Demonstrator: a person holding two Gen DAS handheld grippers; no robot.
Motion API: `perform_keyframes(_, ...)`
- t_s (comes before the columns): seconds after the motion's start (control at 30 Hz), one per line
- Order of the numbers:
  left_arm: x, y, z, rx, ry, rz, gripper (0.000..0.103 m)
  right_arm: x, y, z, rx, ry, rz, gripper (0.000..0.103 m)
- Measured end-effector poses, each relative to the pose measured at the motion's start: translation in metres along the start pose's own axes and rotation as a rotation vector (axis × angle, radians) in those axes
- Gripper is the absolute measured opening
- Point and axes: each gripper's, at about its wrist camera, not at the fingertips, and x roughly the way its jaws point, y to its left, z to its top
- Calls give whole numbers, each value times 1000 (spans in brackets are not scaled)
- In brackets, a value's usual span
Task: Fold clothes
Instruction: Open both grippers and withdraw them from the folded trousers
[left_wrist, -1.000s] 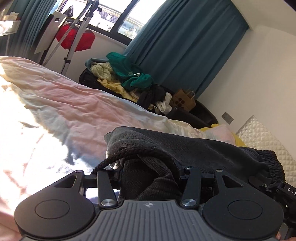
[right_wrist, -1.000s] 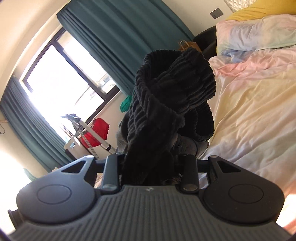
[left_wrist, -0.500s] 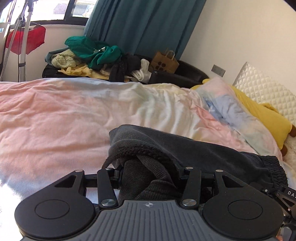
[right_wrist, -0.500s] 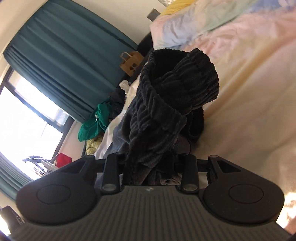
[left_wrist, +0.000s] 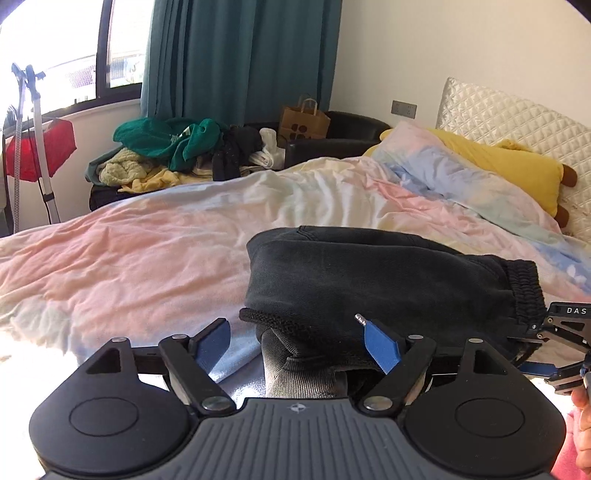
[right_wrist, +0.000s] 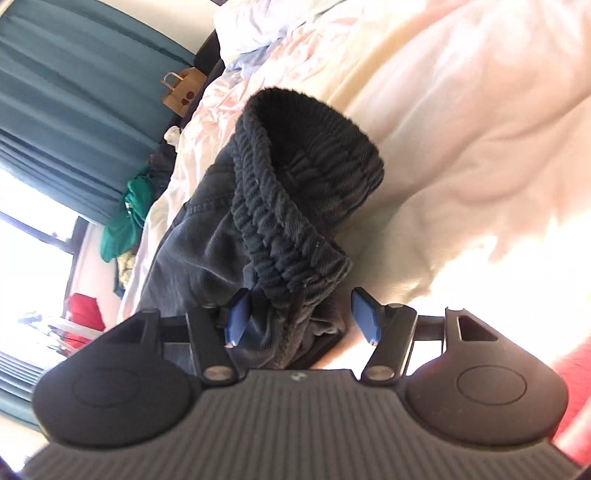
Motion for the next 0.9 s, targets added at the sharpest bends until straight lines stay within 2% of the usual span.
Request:
perform_keyframes(0.1, -46, -5, 6, -19, -33, 3, 89, -44, 21, -6, -122, -54, 15, 62)
perform_keyframes(0.23, -116, -20, 12, 3, -114, 30, 100, -105, 46, -18, -295, -136, 41, 62)
perform_keyframes(0.4, -196, -30, 14, 13, -181, 35, 103, -169, 83, -31, -479, -220, 64, 63)
perform_keyframes(0.43, -211, -32, 13, 16, -191, 41, 103, -181, 89, -35, -507, -236, 73, 65)
perform_keyframes(0.47, -226, -34, 11, 19, -203, 49, 103, -193, 95, -40, -528, -253, 89, 75)
perform_keyframes(0.5, -236, -35, 9, 23, -212, 57, 103, -203, 98, -45, -547, -271, 106, 88)
perform_keyframes(0.67, -291, -37, -7, 17, -259, 82, 103, -251, 116, -78, -657, -352, 139, 86)
perform_keyframes(0.77, -308, -34, -19, 4, -273, 85, 103, -267, 120, -100, -700, -401, 136, 86)
perform_keyframes(0.9, -323, -30, -34, -1, -285, 105, 103, -273, 121, -127, -742, -423, 139, 86)
